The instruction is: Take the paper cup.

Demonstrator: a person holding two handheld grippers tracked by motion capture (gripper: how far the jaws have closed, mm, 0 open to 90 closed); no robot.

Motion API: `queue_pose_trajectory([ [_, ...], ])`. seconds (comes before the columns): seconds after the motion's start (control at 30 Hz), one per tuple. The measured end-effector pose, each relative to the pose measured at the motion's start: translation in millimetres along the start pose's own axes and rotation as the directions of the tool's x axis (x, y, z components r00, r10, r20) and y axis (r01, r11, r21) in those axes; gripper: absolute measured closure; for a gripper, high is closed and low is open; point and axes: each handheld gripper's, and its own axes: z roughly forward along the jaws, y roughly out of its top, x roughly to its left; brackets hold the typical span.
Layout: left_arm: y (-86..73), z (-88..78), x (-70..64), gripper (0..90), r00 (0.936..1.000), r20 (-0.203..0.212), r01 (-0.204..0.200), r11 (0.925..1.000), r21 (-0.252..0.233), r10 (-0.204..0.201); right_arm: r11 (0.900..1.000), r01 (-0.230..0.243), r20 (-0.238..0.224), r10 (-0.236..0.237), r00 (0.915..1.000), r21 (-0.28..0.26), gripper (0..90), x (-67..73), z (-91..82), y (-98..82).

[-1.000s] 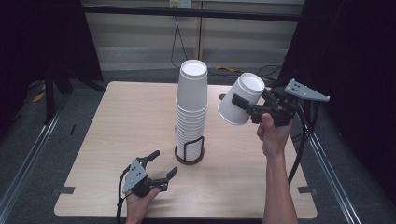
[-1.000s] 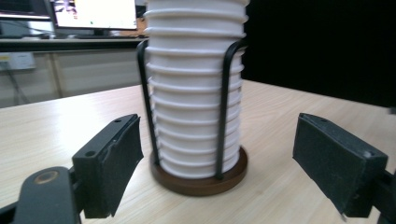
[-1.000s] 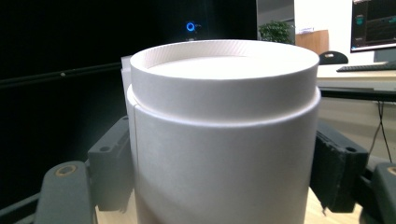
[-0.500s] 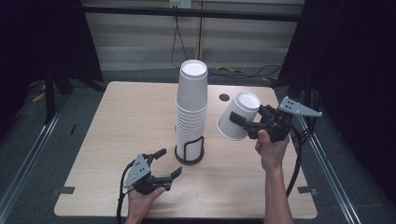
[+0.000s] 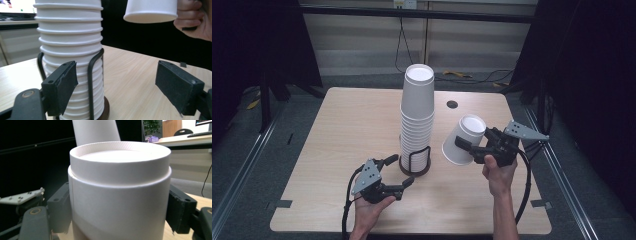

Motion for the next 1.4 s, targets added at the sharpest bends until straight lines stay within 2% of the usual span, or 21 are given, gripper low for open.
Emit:
queue_pose_trajectory([
  [0.13,2.9,4.3,-3.8,17.5,0.9994,0.034,0.0,1.0,0.009,-0.001,1.0,-0.007,-0.011,0.007,0.9999,0.006,22.1,3.5,0.5,-10.3],
  [0.2,3.5,6.4,-6.4,17.5,0.9986,0.052,0.0,1.0,-0.002,0.0,1.0,-0.012,-0.021,0.012,0.9997,0.011,22.0,5.7,1.0,-15.7],
  [0.23,3.7,7.7,-7.7,17.5,0.9985,0.052,-0.015,0.9999,-0.006,0.015,1.0,-0.014,-0.023,0.015,0.9996,0.011,22.0,7.1,1.3,-18.4],
  [0.4,6.3,14.2,-15.8,16.4,0.9955,0.093,-0.017,0.9998,-0.013,0.018,0.999,-0.008,-0.041,0.01,0.9991,0.034,22.0,12.3,4.7,-30.1],
  [0.5,7.9,17.2,-19.1,16.0,0.992,0.124,-0.023,0.9997,-0.013,0.024,0.998,0.001,-0.047,0.002,0.9989,0.057,22.0,15.6,7.6,-36.0],
  [0.6,8.9,20.7,-21.2,15.9,0.9875,0.157,-0.015,0.9998,-0.015,0.017,0.998,-0.013,-0.062,0.017,0.9979,0.061,22.0,16.2,8.5,-41.6],
  [0.77,7.9,27.7,-23.6,15.4,0.9808,0.193,-0.03,0.9995,0.004,0.029,0.998,-0.029,-0.079,0.034,0.9963,0.064,22.1,17.9,9.4,-51.2],
  [0.87,3.9,33.0,-22.6,15.4,0.976,0.218,-0.009,0.9997,0.023,0.004,0.997,-0.049,-0.09,0.053,0.9945,0.056,22.2,16.3,9.0,-56.9],
  [0.93,2.8,35.2,-24.5,15.4,0.9754,0.22,-0.013,0.9995,0.028,0.006,0.997,-0.053,-0.094,0.059,0.9939,0.059,22.2,16.2,9.2,-60.6],
  [1.0,2.8,37.7,-26.1,15.5,0.9711,0.238,-0.018,0.9995,0.026,0.012,0.996,-0.06,-0.101,0.066,0.9928,0.06,22.2,17.0,9.8,-63.6],
  [1.1,2.8,40.2,-26.6,15.5,0.9688,0.248,-0.018,0.9993,0.034,0.009,0.996,-0.062,-0.111,0.069,0.9915,0.062,22.2,18.2,11.6,-67.3],
  [1.2,2.6,42.3,-25.8,15.7,0.9686,0.249,-0.005,0.999,0.044,-0.006,0.996,-0.059,-0.12,0.067,0.9905,0.071,22.3,20.3,15.0,-69.8],
  [1.27,2.3,43.8,-24.9,15.7,0.9634,0.268,0.007,0.9992,0.04,-0.017,0.995,-0.058,-0.128,0.068,0.9895,0.075,22.3,21.5,17.2,-70.8],
  [1.4,2.2,46.7,-22.5,13.5,0.959,0.281,0.032,0.9988,0.037,-0.041,0.995,-0.056,-0.133,0.067,0.9888,0.083,22.5,23.1,21.0,-72.3],
])
